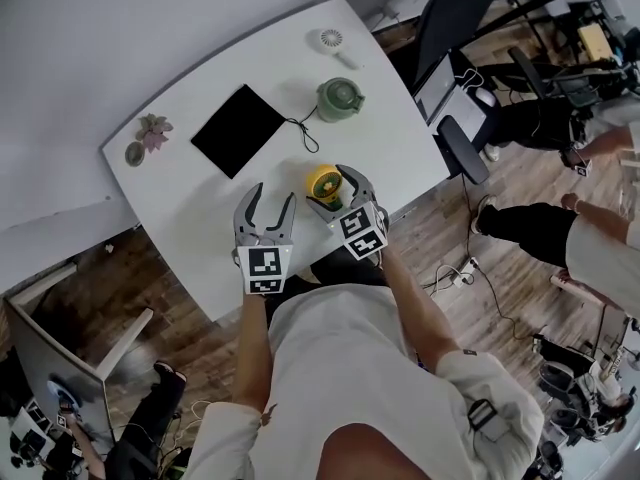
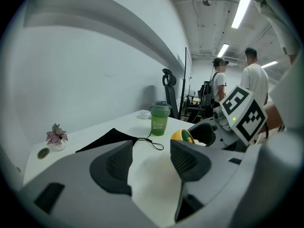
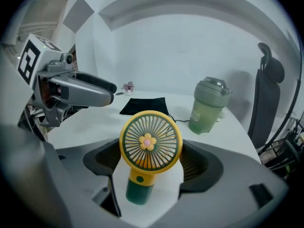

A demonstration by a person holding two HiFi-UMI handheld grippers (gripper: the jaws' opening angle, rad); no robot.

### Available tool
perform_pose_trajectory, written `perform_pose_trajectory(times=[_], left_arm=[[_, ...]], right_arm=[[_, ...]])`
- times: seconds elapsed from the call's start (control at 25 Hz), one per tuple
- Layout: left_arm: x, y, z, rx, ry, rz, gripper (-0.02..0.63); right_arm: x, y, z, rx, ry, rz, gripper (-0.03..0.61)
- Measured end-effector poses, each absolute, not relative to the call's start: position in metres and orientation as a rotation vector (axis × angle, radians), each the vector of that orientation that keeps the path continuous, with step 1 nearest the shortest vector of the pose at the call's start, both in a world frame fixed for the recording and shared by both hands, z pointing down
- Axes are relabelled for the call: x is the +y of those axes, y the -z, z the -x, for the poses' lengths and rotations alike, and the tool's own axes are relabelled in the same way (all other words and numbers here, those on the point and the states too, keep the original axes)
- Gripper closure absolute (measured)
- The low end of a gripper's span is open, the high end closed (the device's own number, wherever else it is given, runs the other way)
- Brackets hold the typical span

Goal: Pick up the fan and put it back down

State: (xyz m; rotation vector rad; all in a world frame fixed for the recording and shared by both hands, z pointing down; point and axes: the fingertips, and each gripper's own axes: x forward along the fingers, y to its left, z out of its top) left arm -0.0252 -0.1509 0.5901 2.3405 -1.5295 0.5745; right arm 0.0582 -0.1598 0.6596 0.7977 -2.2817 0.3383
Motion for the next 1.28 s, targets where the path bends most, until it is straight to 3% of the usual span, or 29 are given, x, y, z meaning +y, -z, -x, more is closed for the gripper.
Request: perform_pose_trajectory(times=[0.52,1.28], left_arm=[[-0.142,-0.548,0.029,-1.582,-0.494,-2.412,0.370],[-0.127,-0.417,0.043,-1.723,-0.234,-2.594,0.370]], right_arm=[[-0.159,-0.576,-0.057,-2.403,-0.221,-0.957,0.189],[-0.144,-0.411,-0.067,-2.593,0.053,-1.241,0.189]])
